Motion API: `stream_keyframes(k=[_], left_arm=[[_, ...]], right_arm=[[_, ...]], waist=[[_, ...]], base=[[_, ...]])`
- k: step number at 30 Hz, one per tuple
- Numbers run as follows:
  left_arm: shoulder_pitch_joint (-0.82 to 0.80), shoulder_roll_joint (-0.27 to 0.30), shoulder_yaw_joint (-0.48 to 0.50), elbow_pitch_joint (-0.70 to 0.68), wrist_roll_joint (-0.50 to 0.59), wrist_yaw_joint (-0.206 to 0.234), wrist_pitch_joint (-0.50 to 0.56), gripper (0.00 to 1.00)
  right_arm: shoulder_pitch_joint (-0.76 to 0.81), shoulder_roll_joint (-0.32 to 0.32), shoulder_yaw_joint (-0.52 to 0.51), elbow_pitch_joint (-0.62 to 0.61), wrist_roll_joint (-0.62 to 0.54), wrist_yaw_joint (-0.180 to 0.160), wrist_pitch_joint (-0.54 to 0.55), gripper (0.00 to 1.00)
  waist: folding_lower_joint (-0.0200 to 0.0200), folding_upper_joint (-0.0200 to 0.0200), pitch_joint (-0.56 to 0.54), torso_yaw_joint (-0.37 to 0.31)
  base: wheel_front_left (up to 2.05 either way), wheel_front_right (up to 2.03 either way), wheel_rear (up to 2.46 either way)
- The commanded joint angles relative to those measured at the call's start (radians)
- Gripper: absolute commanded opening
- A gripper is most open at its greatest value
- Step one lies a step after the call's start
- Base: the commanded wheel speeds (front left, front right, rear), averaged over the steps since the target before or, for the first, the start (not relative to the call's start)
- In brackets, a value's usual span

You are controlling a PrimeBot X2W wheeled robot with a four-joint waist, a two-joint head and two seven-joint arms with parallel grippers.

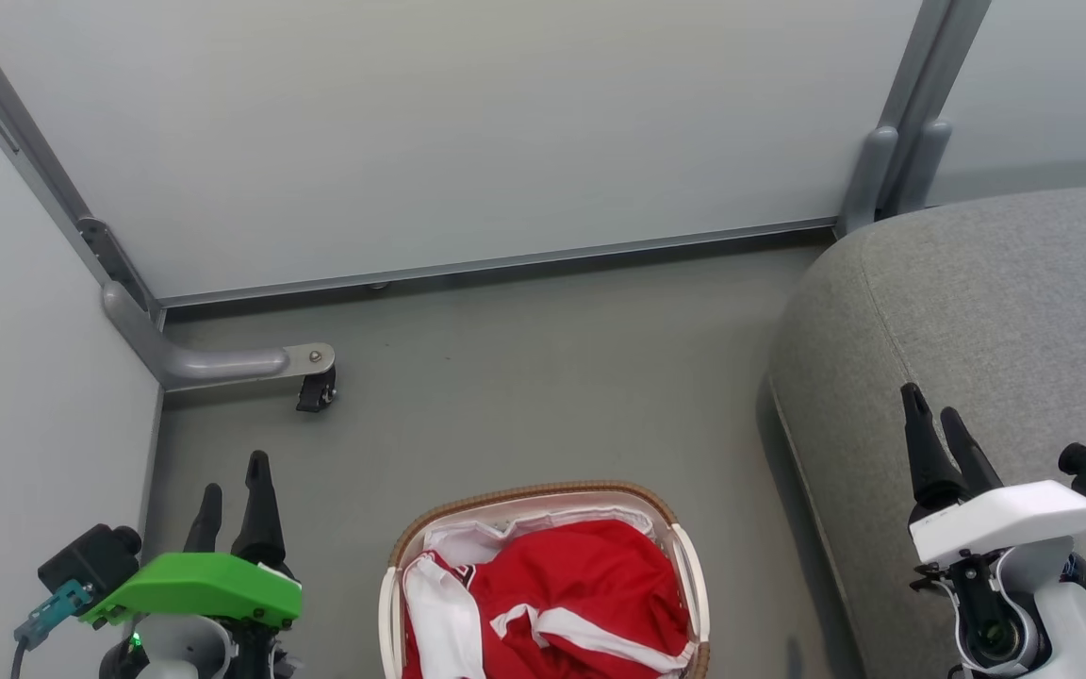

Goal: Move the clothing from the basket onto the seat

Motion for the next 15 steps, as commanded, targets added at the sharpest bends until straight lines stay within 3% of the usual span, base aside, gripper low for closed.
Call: stream_keyframes(k=[1,15], left_arm=[[-0.035,0.013,-0.007,-0.004,0.042,0.006,-0.012,1.0],[-0.043,0.023,-0.057,0.022,0.212,0.038,-0.054,1.0]], right_arm=[[-0.028,-0.012,0.007,-0.002,-0.038,0.0,-0.014,1.0],[-0.048,-0.02,0.02,0.033,-0.213,0.0,-0.056,1.0]], waist=[[0.0,0.0,0.0,0.0],[0.0,0.0,0.006,0.003]], base=[[0.0,0.0,0.0],[0.0,0.0,0.0]])
